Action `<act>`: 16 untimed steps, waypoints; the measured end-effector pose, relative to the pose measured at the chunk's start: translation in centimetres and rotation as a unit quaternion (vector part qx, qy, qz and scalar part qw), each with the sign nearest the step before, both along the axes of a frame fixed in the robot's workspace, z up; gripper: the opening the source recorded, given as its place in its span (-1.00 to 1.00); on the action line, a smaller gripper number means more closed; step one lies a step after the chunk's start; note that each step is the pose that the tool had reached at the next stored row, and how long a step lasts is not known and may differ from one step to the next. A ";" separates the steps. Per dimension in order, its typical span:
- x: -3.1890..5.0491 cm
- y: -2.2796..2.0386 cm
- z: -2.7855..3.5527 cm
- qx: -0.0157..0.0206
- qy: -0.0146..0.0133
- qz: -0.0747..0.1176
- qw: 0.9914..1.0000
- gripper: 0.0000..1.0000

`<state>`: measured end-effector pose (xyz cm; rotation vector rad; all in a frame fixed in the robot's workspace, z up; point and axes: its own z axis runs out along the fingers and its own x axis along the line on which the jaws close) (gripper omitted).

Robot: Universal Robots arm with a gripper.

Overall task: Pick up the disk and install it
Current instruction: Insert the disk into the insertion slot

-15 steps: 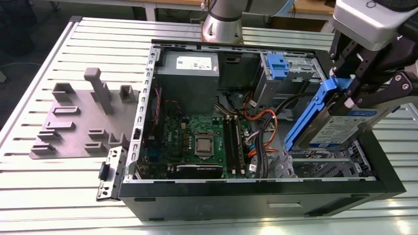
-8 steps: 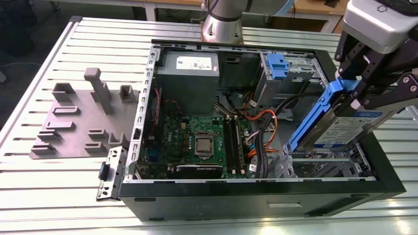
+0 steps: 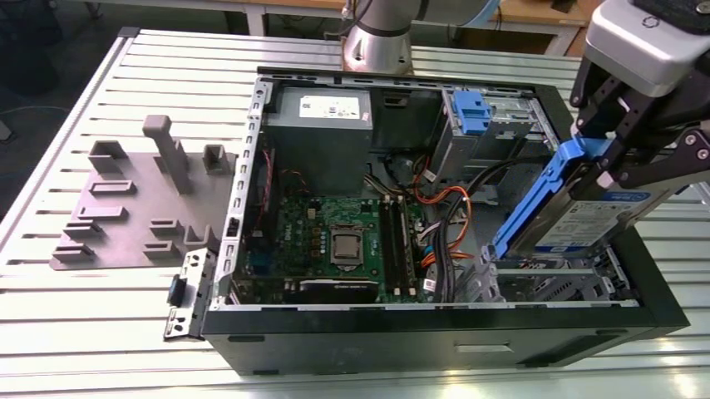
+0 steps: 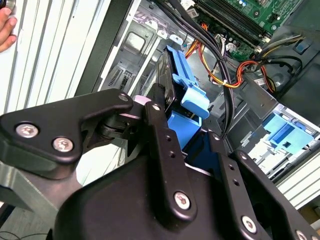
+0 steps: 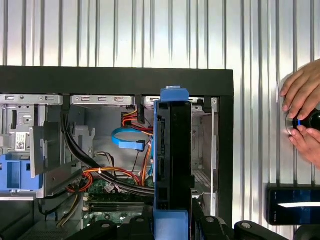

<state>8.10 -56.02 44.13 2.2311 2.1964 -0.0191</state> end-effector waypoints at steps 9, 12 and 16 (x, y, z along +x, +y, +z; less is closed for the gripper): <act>0.06 -0.01 -0.17 0.000 0.000 0.000 1.000 -0.27; 0.06 -0.01 -0.09 0.001 0.000 0.000 1.000 -0.27; 0.06 0.00 0.03 0.000 0.000 -0.001 1.000 -0.27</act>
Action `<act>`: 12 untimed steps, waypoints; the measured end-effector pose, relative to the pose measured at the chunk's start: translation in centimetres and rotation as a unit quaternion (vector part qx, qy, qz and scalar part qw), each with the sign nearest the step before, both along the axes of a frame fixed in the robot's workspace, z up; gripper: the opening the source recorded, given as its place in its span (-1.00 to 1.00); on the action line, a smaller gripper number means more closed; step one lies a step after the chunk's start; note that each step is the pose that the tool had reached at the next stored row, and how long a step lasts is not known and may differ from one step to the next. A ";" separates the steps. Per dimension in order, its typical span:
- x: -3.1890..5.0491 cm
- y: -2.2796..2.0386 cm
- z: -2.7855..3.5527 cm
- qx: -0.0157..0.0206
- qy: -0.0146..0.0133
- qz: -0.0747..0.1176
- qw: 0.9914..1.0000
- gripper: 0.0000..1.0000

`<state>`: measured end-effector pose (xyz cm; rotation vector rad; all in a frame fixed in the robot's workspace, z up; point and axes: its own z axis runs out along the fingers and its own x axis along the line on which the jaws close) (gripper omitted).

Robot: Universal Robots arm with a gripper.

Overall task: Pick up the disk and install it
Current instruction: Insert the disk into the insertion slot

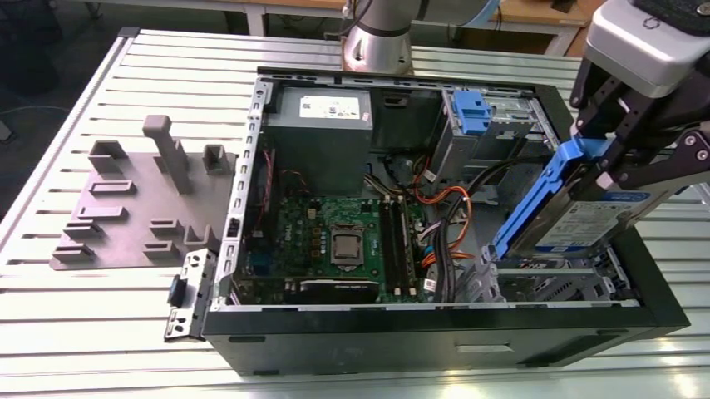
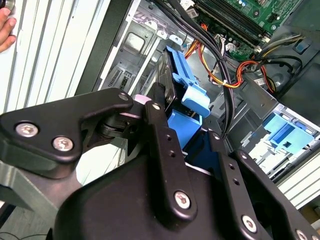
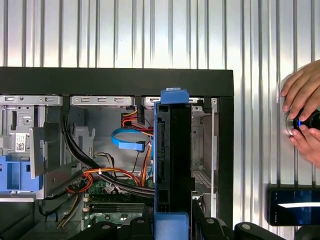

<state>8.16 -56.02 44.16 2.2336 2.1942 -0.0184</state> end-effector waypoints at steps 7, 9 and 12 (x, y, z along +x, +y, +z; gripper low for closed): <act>-0.01 0.00 0.09 -0.001 0.000 -0.002 1.000 -0.27; -0.01 -0.01 0.09 -0.002 0.000 -0.003 1.000 -0.27; -0.03 -0.04 0.09 -0.002 0.000 -0.004 1.000 -0.27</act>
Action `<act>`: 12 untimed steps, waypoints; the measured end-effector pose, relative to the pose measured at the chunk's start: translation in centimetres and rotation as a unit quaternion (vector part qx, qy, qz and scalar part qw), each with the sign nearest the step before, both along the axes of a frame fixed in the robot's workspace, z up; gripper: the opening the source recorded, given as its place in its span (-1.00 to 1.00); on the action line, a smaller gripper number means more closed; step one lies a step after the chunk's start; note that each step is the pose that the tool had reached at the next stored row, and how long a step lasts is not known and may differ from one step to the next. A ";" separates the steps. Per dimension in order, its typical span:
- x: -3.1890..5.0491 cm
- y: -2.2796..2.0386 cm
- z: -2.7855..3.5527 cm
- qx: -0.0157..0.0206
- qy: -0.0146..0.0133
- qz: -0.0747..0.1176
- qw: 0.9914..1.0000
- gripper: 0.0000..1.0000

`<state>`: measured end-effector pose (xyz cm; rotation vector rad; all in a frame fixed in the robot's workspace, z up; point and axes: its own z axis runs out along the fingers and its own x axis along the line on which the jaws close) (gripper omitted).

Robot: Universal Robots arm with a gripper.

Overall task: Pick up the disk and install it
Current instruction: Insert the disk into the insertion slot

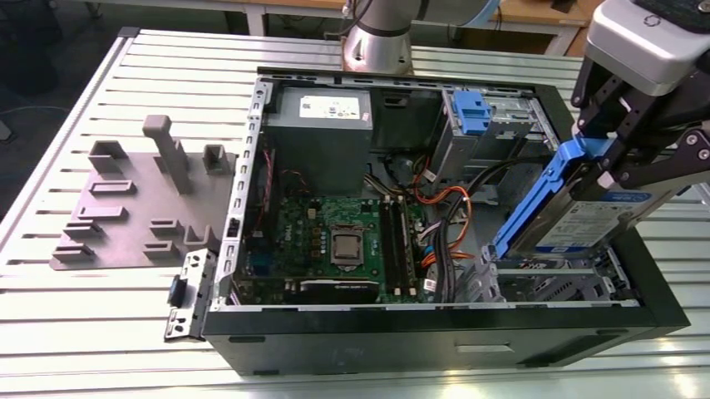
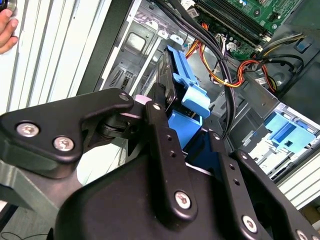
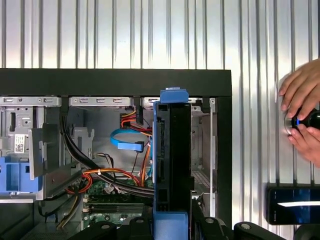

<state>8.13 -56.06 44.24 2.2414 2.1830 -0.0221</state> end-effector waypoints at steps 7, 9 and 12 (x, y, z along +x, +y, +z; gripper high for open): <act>-0.08 -0.06 -0.09 0.000 0.000 -0.004 1.000 -0.27; -0.18 -0.07 -0.15 0.000 0.000 -0.004 1.000 -0.27; -0.40 -0.09 -0.23 0.000 0.000 -0.004 1.000 -0.27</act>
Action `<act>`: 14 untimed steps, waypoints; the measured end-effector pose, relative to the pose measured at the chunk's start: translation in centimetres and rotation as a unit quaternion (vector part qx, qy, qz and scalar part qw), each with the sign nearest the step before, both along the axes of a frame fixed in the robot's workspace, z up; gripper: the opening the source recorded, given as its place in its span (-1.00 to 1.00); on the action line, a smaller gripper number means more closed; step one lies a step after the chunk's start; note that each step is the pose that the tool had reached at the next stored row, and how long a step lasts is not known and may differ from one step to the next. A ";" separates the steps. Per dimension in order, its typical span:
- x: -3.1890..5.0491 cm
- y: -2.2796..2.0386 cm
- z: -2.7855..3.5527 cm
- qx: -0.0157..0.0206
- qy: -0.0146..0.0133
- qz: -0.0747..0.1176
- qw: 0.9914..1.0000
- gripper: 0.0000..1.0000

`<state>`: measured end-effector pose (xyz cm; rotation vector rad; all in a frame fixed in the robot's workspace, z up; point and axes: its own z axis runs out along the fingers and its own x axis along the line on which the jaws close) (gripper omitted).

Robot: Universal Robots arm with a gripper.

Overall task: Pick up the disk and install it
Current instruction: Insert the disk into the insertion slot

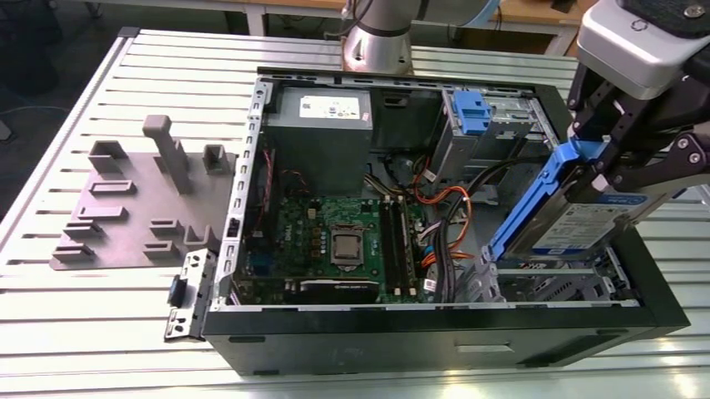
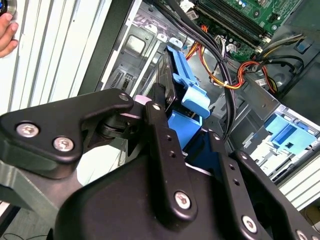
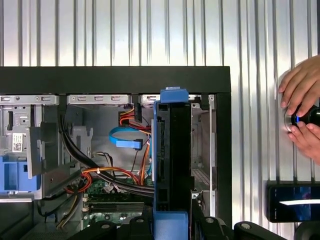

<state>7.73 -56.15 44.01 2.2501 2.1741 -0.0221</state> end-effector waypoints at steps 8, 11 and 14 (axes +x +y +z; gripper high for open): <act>-0.02 -0.04 -0.54 0.000 0.000 0.000 1.000 -0.27; -0.02 -0.05 -0.64 0.000 0.000 0.000 1.000 -0.27; -0.02 -0.06 -0.66 0.000 0.000 0.000 1.000 -0.27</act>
